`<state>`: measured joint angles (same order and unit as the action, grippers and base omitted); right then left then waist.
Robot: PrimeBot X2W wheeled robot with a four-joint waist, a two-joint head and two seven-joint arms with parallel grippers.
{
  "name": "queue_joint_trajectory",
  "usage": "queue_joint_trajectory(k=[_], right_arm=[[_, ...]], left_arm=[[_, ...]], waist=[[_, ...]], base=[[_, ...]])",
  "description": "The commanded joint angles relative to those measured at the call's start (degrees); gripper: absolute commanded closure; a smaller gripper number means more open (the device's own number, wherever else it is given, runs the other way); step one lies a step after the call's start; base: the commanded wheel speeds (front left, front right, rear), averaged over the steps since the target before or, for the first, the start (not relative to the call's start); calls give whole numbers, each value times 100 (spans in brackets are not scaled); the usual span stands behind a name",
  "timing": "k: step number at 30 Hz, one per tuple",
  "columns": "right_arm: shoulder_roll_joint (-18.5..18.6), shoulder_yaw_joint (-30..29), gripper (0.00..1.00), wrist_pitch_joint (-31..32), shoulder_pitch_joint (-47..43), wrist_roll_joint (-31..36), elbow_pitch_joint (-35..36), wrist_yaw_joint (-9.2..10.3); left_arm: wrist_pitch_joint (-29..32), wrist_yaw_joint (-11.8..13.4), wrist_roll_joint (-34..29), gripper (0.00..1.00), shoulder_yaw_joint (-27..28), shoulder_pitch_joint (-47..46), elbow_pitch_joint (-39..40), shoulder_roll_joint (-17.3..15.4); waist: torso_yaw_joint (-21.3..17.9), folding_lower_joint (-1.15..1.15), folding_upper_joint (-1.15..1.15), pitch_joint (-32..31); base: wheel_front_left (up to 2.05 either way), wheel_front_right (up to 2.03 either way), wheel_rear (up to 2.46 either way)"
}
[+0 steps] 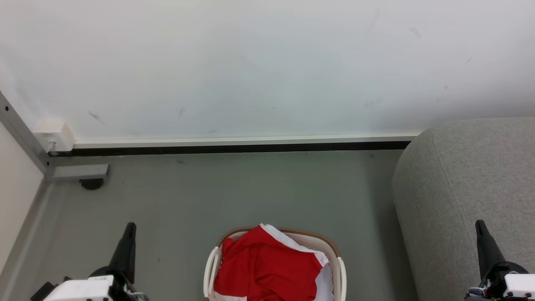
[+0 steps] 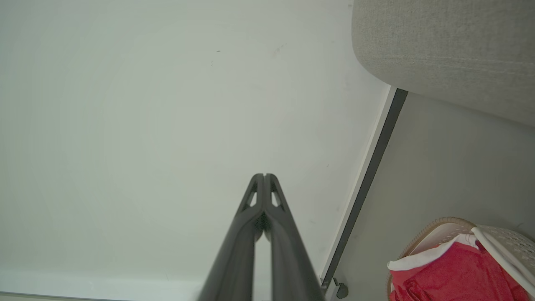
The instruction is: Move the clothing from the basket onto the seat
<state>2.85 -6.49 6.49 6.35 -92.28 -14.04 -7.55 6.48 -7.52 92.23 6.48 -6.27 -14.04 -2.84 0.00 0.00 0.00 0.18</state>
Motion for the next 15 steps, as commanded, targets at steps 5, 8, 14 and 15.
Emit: queue_joint_trajectory(k=[5,8,14,15], right_arm=[[30,-11,100,-5,-58,34,-4,15],[30,-11,100,-5,-58,34,-4,15],[30,-11,100,-5,-58,34,-4,15],[30,-11,100,-5,-58,34,-4,15]], left_arm=[[1,10,29,100,11,46,5,-42],[1,10,29,100,12,46,5,-42],[1,10,29,100,11,46,5,-42],[1,10,29,100,11,46,5,-42]], waist=[[0,0,0,0],[0,0,0,0],[0,0,0,0],[0,0,0,0]], base=[[0,0,0],[0,0,0],[0,0,0],[0,0,0]])
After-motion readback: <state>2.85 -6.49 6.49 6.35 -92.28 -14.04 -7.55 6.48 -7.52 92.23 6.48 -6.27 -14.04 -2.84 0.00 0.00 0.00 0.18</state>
